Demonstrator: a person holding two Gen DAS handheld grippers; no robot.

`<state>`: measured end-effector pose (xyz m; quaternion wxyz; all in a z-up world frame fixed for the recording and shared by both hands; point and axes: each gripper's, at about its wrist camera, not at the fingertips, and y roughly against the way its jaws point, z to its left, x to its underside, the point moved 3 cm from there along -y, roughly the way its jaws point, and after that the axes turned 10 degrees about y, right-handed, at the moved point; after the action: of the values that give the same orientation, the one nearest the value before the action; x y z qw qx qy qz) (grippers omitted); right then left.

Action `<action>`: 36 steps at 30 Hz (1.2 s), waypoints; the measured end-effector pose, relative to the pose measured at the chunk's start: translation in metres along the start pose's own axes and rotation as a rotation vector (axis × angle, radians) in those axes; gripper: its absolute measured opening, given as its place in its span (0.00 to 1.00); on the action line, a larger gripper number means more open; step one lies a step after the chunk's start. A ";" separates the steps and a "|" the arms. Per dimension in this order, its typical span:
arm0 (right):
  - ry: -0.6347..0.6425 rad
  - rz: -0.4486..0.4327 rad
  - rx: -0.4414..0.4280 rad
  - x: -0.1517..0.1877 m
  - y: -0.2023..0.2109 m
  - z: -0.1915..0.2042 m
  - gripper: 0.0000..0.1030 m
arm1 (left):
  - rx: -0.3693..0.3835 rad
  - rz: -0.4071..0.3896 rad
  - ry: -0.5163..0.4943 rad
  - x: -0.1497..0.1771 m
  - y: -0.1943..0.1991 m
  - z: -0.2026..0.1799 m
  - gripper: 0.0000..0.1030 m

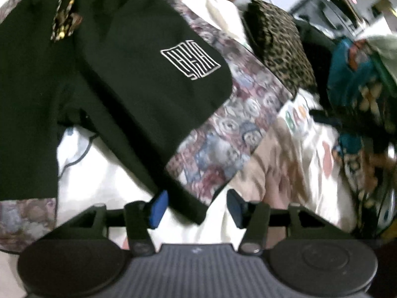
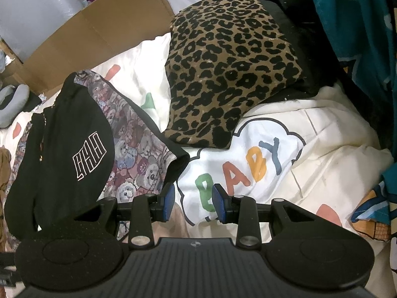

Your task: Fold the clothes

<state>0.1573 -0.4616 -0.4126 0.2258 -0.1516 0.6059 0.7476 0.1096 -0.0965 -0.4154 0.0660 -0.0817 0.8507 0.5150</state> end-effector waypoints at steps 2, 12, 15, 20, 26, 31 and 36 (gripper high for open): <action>0.004 0.005 0.000 0.001 -0.001 0.001 0.39 | -0.006 0.019 0.030 -0.006 -0.012 0.003 0.56; 0.034 0.014 0.004 0.003 -0.009 0.003 0.39 | 0.009 0.095 0.150 -0.002 -0.044 0.021 0.06; 0.037 0.003 0.001 0.002 -0.011 0.003 0.39 | 0.014 0.088 0.169 0.001 -0.039 0.026 0.04; 0.029 -0.023 -0.010 0.000 -0.018 0.001 0.39 | 0.032 0.070 0.197 0.005 -0.023 0.034 0.04; 0.028 -0.038 -0.040 -0.007 -0.034 0.003 0.39 | 0.056 0.051 0.222 0.009 -0.014 0.043 0.05; 0.064 -0.041 -0.063 -0.015 -0.044 0.012 0.39 | 0.055 0.026 0.238 0.002 -0.017 0.045 0.20; 0.134 -0.036 -0.029 -0.020 -0.054 0.021 0.39 | 0.056 0.018 0.257 -0.002 -0.024 0.051 0.20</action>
<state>0.2034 -0.4350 -0.4434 0.1959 -0.2157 0.6058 0.7403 0.1182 -0.0615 -0.4592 -0.0458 -0.1377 0.8668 0.4770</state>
